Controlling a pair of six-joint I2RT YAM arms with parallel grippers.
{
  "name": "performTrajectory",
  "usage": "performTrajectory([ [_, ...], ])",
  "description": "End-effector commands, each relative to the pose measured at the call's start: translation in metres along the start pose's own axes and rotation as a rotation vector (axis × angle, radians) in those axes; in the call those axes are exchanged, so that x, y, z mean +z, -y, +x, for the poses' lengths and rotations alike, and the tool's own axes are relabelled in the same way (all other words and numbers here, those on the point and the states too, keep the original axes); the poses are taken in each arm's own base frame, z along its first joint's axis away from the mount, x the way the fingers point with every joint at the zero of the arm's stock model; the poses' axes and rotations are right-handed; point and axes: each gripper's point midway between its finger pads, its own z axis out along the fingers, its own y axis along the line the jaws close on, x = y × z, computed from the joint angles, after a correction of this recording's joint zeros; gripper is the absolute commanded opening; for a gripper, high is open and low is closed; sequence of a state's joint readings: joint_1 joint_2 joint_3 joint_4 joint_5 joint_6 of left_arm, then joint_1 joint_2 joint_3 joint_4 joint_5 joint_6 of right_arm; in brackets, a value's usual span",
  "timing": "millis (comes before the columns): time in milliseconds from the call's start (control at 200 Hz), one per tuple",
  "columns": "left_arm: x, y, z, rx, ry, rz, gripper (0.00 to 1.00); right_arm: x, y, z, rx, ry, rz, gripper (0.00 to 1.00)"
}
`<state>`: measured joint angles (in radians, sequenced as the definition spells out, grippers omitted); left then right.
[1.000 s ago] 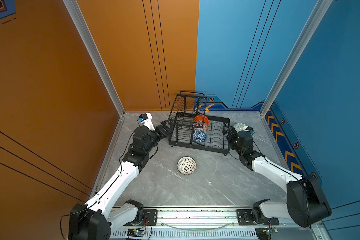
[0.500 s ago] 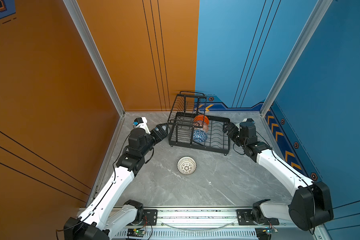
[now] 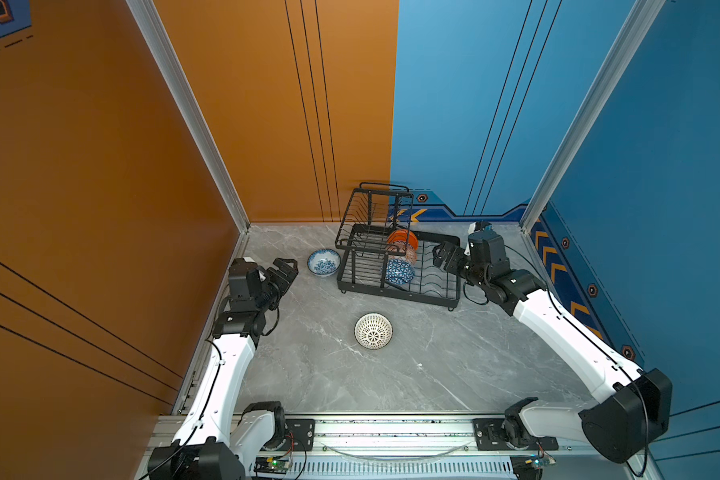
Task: Load the bowls into the dish rack
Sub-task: 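Raise the right gripper from the rack while the left gripper nears the floral bowl, then lower the left gripper onto the blue-and-white floral bowl's rim and grasp it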
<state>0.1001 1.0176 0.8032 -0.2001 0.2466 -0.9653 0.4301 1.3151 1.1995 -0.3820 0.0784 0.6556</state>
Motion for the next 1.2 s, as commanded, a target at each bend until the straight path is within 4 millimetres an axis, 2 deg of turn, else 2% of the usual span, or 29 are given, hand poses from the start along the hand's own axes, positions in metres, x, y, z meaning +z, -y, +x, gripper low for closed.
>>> performTrajectory([
  [0, 0.012, -0.018, 0.002, -0.015, -0.056, -0.046, 0.98, 0.002, -0.003, 0.018, -0.093, -0.090, 0.019, 1.00],
  [190, 0.032, -0.033, -0.012, -0.004, -0.056, -0.101, 0.98, 0.003, -0.009, 0.019, -0.151, -0.098, 0.014, 1.00],
  [410, 0.057, -0.063, -0.012, 0.026, -0.092, -0.192, 0.98, 0.014, -0.012, 0.020, -0.184, -0.106, 0.028, 1.00],
  [500, 0.072, -0.063, -0.018, 0.042, -0.092, -0.190, 0.98, 0.021, -0.011, 0.021, -0.185, -0.108, 0.031, 1.00],
  [601, 0.087, -0.073, -0.020, 0.028, -0.109, -0.238, 0.98, 0.028, -0.008, 0.020, -0.170, -0.111, 0.023, 1.00],
  [711, 0.109, -0.072, -0.023, 0.080, -0.117, -0.273, 0.98, 0.032, -0.012, 0.018, -0.157, -0.104, 0.003, 1.00],
  [716, 0.110, -0.067, -0.026, 0.086, -0.111, -0.264, 0.98, 0.032, -0.012, 0.018, -0.157, -0.104, 0.002, 1.00],
  [806, 0.129, -0.066, -0.019, 0.103, -0.181, -0.303, 0.99, 0.034, -0.012, 0.017, -0.147, -0.101, -0.010, 1.00],
  [956, 0.151, -0.053, -0.010, 0.200, -0.229, -0.335, 0.99, 0.034, 0.001, 0.014, -0.103, -0.078, -0.013, 1.00],
  [1056, 0.164, -0.045, 0.001, 0.265, -0.271, -0.348, 0.95, 0.033, 0.010, 0.012, -0.064, -0.070, -0.020, 1.00],
  [1196, 0.180, -0.051, 0.018, 0.305, -0.338, -0.386, 0.88, 0.030, 0.016, 0.009, -0.045, -0.062, -0.022, 1.00],
])
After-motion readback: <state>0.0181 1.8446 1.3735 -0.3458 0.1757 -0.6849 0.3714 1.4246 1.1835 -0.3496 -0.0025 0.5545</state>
